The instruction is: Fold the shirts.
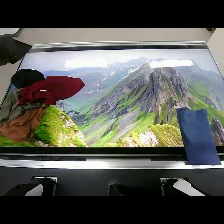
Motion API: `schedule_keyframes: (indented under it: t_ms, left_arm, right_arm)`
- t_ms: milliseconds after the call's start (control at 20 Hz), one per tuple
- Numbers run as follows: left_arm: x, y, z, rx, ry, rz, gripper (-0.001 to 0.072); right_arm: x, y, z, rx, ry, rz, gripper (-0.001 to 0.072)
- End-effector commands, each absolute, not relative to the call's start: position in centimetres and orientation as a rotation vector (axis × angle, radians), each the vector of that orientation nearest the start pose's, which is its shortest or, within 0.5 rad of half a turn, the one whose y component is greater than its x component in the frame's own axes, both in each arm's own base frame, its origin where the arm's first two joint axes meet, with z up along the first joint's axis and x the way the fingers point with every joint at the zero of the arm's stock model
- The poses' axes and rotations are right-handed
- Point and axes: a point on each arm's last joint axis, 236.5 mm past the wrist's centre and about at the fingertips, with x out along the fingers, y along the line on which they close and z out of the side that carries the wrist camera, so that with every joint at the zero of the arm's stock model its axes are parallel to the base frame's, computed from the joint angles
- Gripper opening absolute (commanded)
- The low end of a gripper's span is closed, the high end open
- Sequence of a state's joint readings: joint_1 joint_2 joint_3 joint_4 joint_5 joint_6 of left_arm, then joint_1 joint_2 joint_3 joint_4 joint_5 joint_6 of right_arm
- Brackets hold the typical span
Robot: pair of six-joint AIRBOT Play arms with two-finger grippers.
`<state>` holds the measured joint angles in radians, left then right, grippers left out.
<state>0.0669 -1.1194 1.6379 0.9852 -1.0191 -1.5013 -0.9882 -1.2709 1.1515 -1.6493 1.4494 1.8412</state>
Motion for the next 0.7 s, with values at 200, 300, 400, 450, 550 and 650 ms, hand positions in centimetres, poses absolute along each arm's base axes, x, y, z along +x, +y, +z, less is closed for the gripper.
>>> schedule_keyframes:
  t_ms: [200, 300, 400, 450, 550, 650]
  left_arm:
    - [47.2, -2.6, 25.9, 0.031, 0.599, -0.025, 0.0026]
    - [47.1, -0.4, 19.5, 0.168, 0.819, 0.097, 0.0039]
    - [45.1, -0.6, 12.2, 0.149, 1.095, 0.104, 0.0487]
    - [43.0, -0.7, 8.8, 0.131, 1.255, 0.116, 0.0681]
    - [39.4, -1.4, 4.0, 0.118, 1.464, 0.093, 0.0675]
    - [38.9, -2.6, 2.4, 0.039, 1.397, 0.082, 0.0665]
  right_arm:
    - [39.8, -25.1, 20.7, 0.316, 0.699, -0.577, 0.0508]
    - [44.4, -15.3, 18.2, 0.328, 0.79, -0.379, 0.052]
    - [46.1, -6.9, 13.5, 0.299, 0.967, -0.228, 0.0627]
    - [45.6, -3.0, 10.5, 0.304, 1.094, -0.149, 0.0649]
    - [43.0, 2.6, 5.9, 0.338, 1.352, -0.018, 0.0649]
    - [41.2, 4.0, 3.8, 0.304, 1.48, 0.036, 0.0647]
